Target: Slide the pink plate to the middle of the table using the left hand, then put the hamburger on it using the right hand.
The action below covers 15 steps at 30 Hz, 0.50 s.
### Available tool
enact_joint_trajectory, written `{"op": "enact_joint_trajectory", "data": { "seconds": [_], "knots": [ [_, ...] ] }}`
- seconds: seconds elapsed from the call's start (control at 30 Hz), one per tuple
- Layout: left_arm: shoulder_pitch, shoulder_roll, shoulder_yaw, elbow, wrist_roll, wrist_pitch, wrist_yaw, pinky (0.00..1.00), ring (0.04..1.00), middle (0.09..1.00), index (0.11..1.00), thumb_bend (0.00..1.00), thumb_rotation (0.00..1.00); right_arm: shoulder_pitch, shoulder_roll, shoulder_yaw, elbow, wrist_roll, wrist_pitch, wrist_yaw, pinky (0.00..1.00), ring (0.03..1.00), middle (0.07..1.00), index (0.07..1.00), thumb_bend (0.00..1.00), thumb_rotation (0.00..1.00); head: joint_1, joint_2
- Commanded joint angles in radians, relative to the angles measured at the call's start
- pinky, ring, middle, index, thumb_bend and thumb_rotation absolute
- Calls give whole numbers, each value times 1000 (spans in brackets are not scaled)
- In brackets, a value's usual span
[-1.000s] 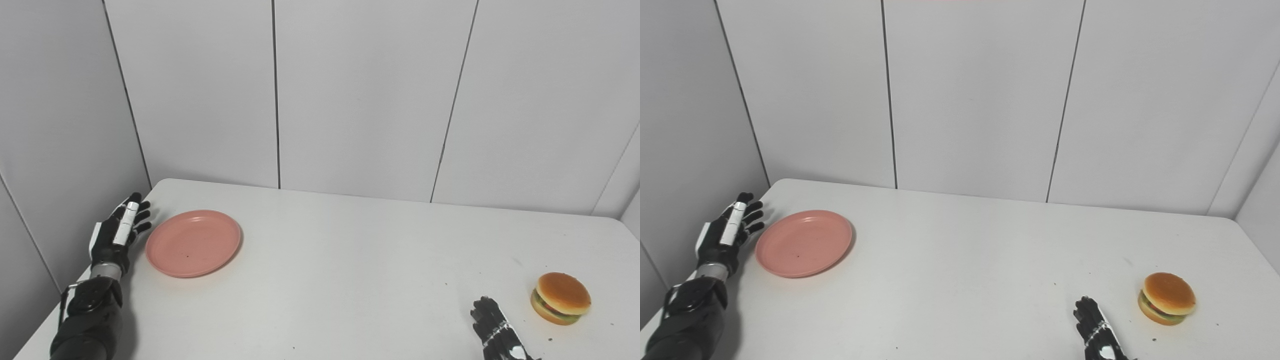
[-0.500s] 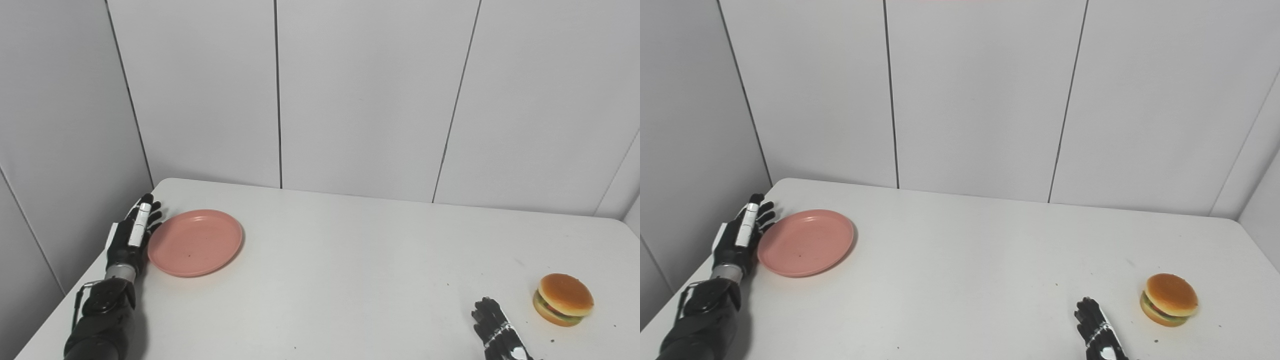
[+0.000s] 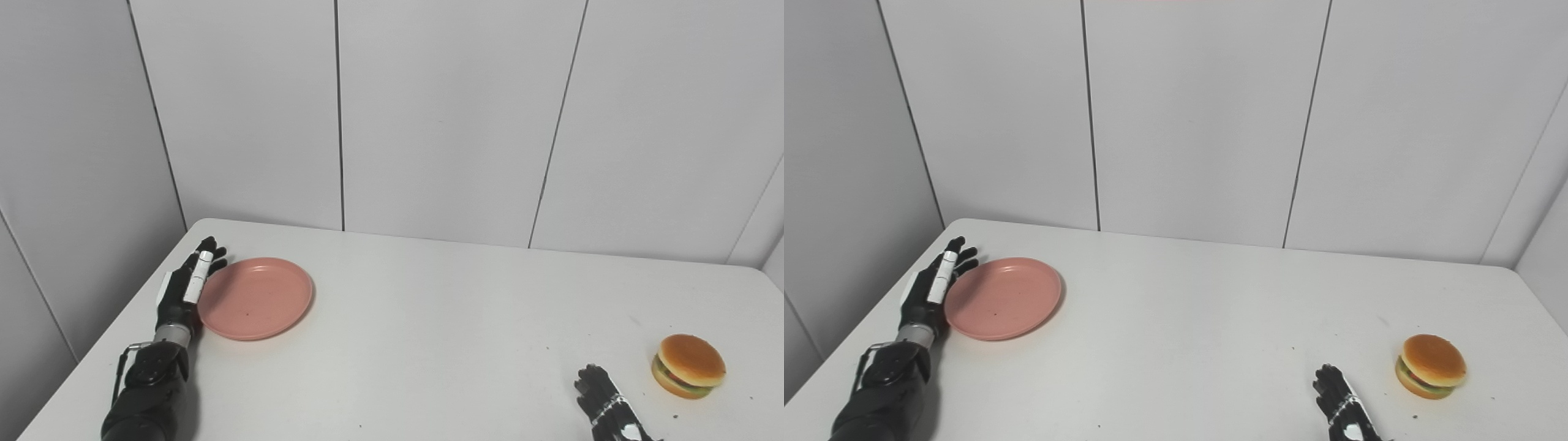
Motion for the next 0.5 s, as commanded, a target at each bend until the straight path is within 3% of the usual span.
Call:
{"op": "enact_joint_trajectory", "data": {
  "seconds": [0.0, 0.47],
  "knots": [
    [-34, -8, -10, -33, 8, -19, -21, 782, 865, 851, 860, 866, 844, 37, 5, 18, 37, -12, 70, -5, 956, 924, 904, 885, 877, 908, -1, 2],
    [-45, -43, -36, -49, 14, -19, -32, 790, 852, 827, 845, 907, 820, 37, 13, 31, 35, -15, 74, -20, 958, 920, 899, 887, 880, 892, -16, 6]
  ]
}}
